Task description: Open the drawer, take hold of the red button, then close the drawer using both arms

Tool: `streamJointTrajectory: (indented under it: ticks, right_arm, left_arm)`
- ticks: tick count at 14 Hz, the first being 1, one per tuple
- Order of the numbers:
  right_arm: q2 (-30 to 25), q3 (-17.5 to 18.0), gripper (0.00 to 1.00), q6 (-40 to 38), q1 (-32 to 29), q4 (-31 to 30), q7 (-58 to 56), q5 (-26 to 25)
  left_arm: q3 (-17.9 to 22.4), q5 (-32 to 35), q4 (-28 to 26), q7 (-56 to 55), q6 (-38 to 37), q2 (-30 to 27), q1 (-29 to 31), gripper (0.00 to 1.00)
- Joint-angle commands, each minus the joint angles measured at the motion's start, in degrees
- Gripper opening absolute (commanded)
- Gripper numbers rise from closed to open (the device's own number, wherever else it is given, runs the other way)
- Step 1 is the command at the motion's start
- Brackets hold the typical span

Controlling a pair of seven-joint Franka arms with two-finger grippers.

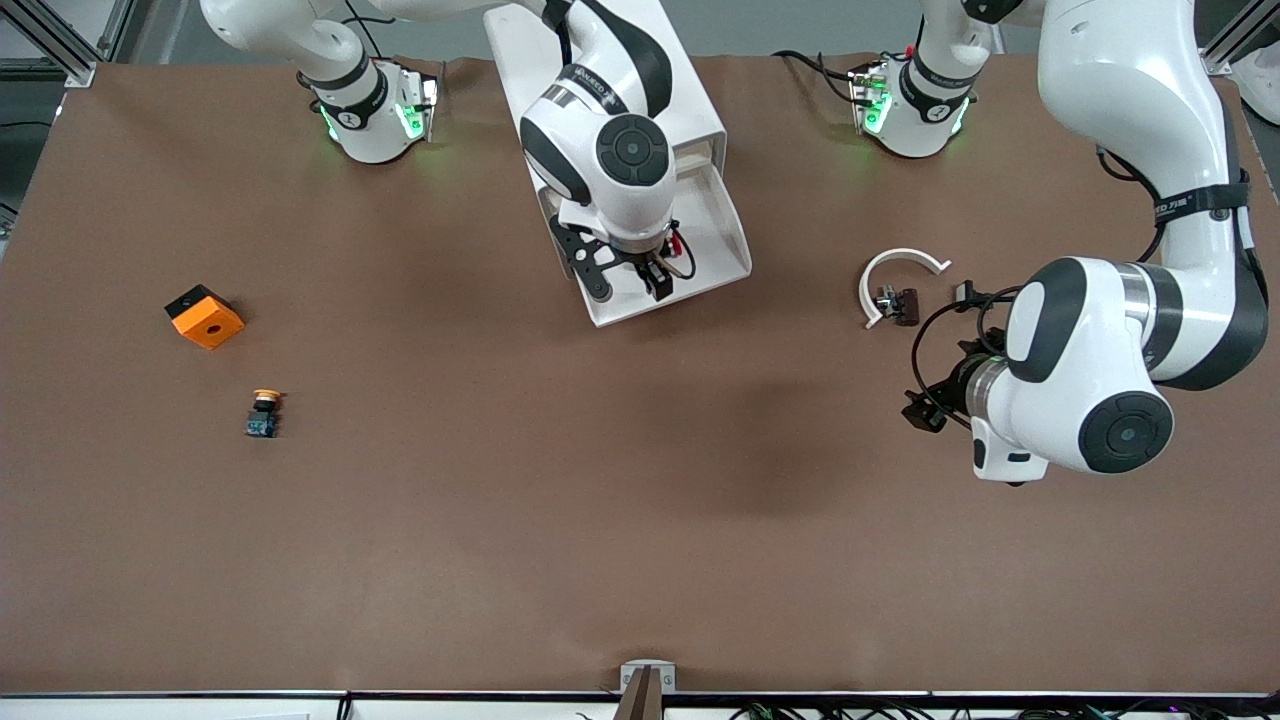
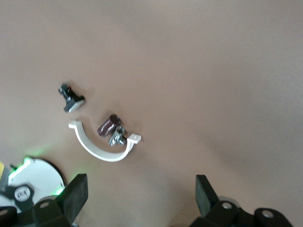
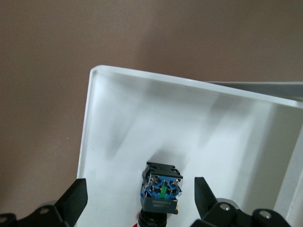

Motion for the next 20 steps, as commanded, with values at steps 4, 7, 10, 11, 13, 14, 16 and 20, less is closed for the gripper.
streamJointTrajectory:
  ticks: [4, 7, 10, 11, 13, 14, 16, 20]
  right_arm:
    - [-0.98, 0.01, 1.00, 4.62, 0.40, -4.90, 0.84, 2.70]
    - [-0.89, 0.01, 1.00, 4.89, 0.40, -4.99, 0.84, 3.05]
    - [-0.89, 0.01, 0.98, 4.89, 0.57, -4.90, 0.84, 3.14]
    - [-0.80, 0.01, 0.97, 4.89, 0.66, -4.99, 0.84, 3.14]
    - [-0.27, 0.01, 0.95, 5.06, 0.84, -4.90, 0.84, 3.14]
    - [-0.18, 0.01, 0.93, 5.06, 1.19, -4.90, 0.84, 3.14]
    - [0.17, -0.07, 0.80, 5.06, 1.89, -4.90, 0.84, 3.14]
    - [0.34, -0.07, 0.38, 5.33, 1.80, -4.81, 0.31, 3.14]
  left_arm:
    - [-0.68, 2.71, -6.68, 9.57, 2.24, -8.01, -0.27, 1.00]
    - [-0.60, 2.71, -12.38, 16.59, 5.91, -11.87, -0.01, 1.00]
    - [-0.60, 2.71, -21.78, 20.64, 12.76, -17.14, 0.00, 1.00]
    - [-0.60, 2.71, -24.16, 22.05, 14.35, -18.29, 0.00, 1.00]
    - [-0.60, 2.71, -25.50, 23.12, 15.68, -18.66, -0.09, 1.00]
    - [-0.60, 2.71, -25.50, 23.12, 15.77, -18.57, -0.18, 1.00]
    - [-0.68, 2.71, -25.41, 23.12, 16.47, -18.13, -0.44, 1.00]
    - [-0.69, 2.54, -25.50, 23.03, 17.44, -17.60, -0.97, 1.00]
